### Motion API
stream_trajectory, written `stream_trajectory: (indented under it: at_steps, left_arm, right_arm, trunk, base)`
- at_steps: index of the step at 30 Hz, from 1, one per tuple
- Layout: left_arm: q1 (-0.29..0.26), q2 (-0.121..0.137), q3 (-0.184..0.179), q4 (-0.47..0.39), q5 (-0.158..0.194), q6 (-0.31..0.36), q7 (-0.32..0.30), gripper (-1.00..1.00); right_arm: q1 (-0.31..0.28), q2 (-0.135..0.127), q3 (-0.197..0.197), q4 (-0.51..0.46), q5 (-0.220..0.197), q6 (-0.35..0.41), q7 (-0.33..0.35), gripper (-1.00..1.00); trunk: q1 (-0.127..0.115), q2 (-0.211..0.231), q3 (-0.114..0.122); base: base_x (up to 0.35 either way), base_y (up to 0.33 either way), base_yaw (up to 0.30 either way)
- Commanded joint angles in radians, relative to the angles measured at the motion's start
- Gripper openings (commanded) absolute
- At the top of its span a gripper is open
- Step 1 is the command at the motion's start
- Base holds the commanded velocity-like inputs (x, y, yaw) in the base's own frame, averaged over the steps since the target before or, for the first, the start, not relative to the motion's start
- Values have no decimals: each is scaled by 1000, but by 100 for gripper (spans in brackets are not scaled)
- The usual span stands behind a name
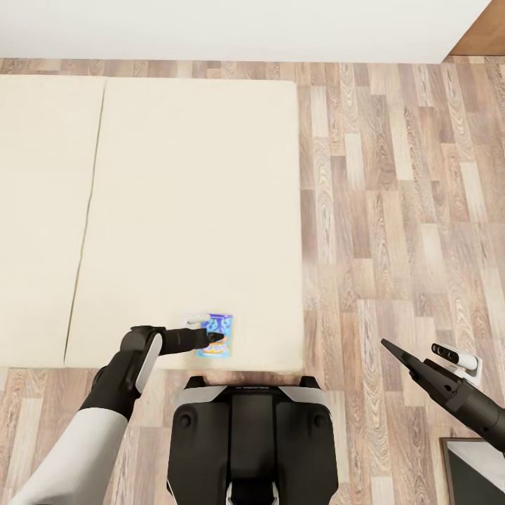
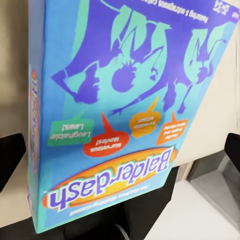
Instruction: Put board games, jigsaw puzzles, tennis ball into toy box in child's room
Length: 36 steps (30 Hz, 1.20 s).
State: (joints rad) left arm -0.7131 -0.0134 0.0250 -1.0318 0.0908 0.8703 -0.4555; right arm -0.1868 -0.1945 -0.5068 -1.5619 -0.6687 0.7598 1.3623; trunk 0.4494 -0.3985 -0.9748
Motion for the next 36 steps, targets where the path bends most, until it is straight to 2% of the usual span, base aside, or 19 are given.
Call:
stream_trajectory:
  at_steps: [1, 36]
  left_arm:
    - [0, -1, 3, -1, 9, 9, 3, 100]
    - [1, -5, 3, -1, 9, 7, 1, 100]
  right_arm:
    - [0, 0, 0, 0, -3, 9, 1, 100]
    - [0, 4, 1, 0, -3, 8, 0, 100]
  trunk:
    - [1, -2, -1]
    - [1, -2, 1]
  base:
    - [0, -167, 0]
    - [0, -60, 0]
